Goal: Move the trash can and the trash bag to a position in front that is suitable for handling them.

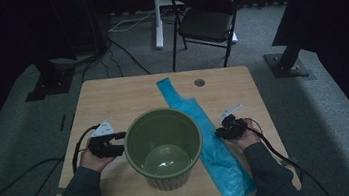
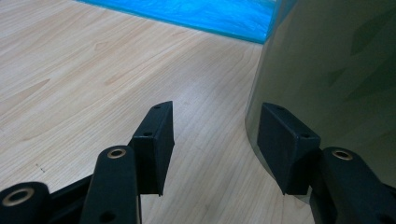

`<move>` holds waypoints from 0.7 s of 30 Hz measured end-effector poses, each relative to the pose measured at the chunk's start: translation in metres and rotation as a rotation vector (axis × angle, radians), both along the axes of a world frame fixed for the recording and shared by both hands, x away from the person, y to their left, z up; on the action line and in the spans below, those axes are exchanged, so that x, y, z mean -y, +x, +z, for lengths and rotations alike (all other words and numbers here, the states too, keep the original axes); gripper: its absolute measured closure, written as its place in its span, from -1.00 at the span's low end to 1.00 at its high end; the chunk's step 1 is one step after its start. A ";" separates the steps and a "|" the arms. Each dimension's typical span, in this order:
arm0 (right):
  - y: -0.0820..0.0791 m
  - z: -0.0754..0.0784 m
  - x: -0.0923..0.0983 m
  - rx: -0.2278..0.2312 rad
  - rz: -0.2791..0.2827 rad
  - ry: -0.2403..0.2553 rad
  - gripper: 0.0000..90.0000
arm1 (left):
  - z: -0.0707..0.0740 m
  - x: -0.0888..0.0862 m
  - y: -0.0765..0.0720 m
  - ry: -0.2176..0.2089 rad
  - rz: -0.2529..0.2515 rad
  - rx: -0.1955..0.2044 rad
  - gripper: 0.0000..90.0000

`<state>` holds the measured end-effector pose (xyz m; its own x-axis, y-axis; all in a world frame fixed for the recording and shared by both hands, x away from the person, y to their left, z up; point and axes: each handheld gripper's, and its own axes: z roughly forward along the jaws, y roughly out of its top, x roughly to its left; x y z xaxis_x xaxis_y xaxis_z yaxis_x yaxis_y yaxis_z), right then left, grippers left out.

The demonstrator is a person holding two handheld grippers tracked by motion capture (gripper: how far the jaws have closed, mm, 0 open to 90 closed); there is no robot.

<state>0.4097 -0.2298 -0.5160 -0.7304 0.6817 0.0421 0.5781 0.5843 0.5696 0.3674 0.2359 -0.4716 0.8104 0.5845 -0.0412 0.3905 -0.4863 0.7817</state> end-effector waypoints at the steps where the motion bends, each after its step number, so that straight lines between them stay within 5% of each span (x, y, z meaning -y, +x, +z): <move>1: 0.001 0.000 0.000 -0.004 0.000 0.000 0.88 | 0.000 0.000 0.000 0.000 0.000 0.000 0.02; 7: 0.005 0.004 0.006 0.013 -0.018 -0.010 1.00 | 0.000 -0.001 0.000 -0.002 0.002 -0.002 0.02; 11: 0.008 0.000 0.009 -0.029 -0.039 0.018 0.30 | 0.000 -0.001 0.000 -0.001 0.002 -0.003 0.02; 13: 0.007 -0.005 0.007 -0.055 -0.034 0.002 0.21 | 0.000 -0.001 0.000 -0.003 0.002 -0.003 0.02; 17: 0.006 -0.004 0.003 -0.059 -0.014 -0.029 0.76 | 0.000 -0.001 0.000 -0.004 0.002 -0.005 0.02; 21: 0.010 -0.003 0.008 -0.052 -0.066 -0.053 0.99 | 0.000 -0.001 -0.001 -0.006 0.001 -0.006 0.02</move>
<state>0.4199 -0.2380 -0.5194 -0.6815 0.7306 0.0419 0.6446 0.5722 0.5070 0.3665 0.2371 -0.4715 0.8094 0.5852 -0.0497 0.3959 -0.4811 0.7822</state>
